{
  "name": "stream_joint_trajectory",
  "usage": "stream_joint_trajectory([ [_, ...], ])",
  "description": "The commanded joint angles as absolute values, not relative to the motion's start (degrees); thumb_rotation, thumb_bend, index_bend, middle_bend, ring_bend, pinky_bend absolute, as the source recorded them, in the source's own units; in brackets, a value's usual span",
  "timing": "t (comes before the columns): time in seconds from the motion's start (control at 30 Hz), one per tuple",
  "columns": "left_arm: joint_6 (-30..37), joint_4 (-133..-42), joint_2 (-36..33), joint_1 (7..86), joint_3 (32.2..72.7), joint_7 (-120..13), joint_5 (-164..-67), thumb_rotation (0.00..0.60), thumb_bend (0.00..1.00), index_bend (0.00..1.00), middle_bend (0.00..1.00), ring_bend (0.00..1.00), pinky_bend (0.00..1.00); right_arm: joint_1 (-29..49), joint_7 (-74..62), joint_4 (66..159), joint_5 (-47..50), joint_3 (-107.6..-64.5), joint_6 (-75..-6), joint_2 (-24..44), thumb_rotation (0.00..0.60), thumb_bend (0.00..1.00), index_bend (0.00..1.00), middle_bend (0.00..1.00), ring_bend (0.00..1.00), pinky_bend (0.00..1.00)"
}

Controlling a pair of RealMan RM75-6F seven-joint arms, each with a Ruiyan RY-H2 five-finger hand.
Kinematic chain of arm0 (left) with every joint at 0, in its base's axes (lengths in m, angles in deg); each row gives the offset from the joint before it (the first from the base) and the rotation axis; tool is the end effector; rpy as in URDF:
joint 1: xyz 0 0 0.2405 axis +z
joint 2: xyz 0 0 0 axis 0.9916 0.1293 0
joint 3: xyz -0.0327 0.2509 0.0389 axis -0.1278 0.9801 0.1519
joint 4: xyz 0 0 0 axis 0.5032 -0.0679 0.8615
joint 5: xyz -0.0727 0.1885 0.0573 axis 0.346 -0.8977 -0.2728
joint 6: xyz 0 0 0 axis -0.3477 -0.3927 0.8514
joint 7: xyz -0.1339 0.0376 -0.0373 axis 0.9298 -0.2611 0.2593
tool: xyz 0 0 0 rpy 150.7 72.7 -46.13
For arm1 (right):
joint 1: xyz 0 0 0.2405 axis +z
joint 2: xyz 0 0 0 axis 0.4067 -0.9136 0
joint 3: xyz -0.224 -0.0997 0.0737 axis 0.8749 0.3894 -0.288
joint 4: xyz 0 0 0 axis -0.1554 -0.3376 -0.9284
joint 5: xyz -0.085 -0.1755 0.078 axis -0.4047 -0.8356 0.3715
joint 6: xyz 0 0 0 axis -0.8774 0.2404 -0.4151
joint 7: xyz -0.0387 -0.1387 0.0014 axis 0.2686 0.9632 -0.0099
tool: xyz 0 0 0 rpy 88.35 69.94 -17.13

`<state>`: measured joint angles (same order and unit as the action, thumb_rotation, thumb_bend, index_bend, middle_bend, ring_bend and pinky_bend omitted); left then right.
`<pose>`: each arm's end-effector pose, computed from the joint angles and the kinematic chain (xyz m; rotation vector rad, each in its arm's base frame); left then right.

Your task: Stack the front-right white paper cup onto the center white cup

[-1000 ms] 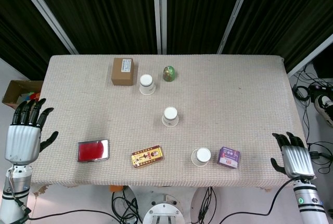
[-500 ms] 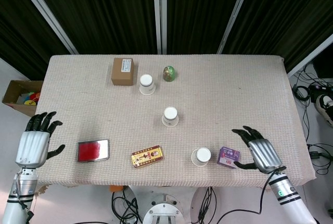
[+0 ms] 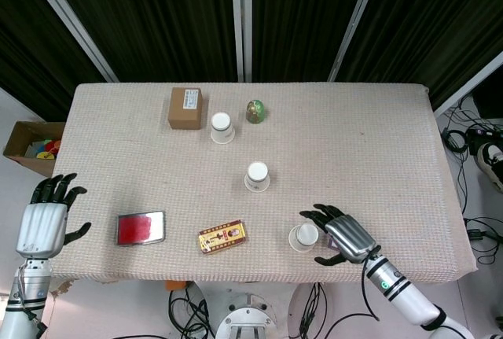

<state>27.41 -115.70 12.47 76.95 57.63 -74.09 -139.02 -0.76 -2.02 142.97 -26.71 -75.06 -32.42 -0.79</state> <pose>-0.2715 0.1818 0.1324 -1.3971 -0.7651 -0.8279 -0.1906 -0.2077 0.0256 2.0321 -1.2337 0.9927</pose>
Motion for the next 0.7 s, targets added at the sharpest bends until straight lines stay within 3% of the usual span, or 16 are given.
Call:
stream_joint_trajectory([
  [0.03,27.41,-115.56,12.39,76.95,57.57,-73.92,-139.09,0.600,0.12,0.35,0.16,0.12,0.16,-0.02,-1.00,141.93,-27.09,-74.57,-31.89,0.91,0.600,0.14,0.14,0.23,0.08,0.17],
  [0.27,28.26,-114.71,12.25,77.31,57.56,-72.77,-139.98,0.600,0.12,0.36,0.16,0.12,0.16,0.05,2.95,138.55,-28.01,-74.66,-34.23,5.10,0.600,0.29,0.36,0.35,0.20,0.21],
  [0.43,28.73,-114.27,12.57,77.80,57.63,-71.59,-140.06,0.600,0.12,0.36,0.16,0.12,0.16,-0.13,4.10,138.82,-28.78,-75.99,-37.73,5.46,0.600,0.32,0.46,0.42,0.25,0.25],
  [0.57,28.96,-113.97,12.59,78.06,57.61,-71.04,-140.06,0.600,0.12,0.36,0.16,0.12,0.16,1.74,1.93,141.68,-28.09,-79.34,-38.44,2.63,0.600,0.32,0.49,0.42,0.25,0.25],
  [0.7,28.98,-113.69,12.63,78.22,57.55,-70.41,-139.96,0.600,0.12,0.36,0.16,0.12,0.16,6.15,2.39,144.10,-23.70,-85.67,-35.74,0.01,0.600,0.32,0.49,0.42,0.25,0.25],
])
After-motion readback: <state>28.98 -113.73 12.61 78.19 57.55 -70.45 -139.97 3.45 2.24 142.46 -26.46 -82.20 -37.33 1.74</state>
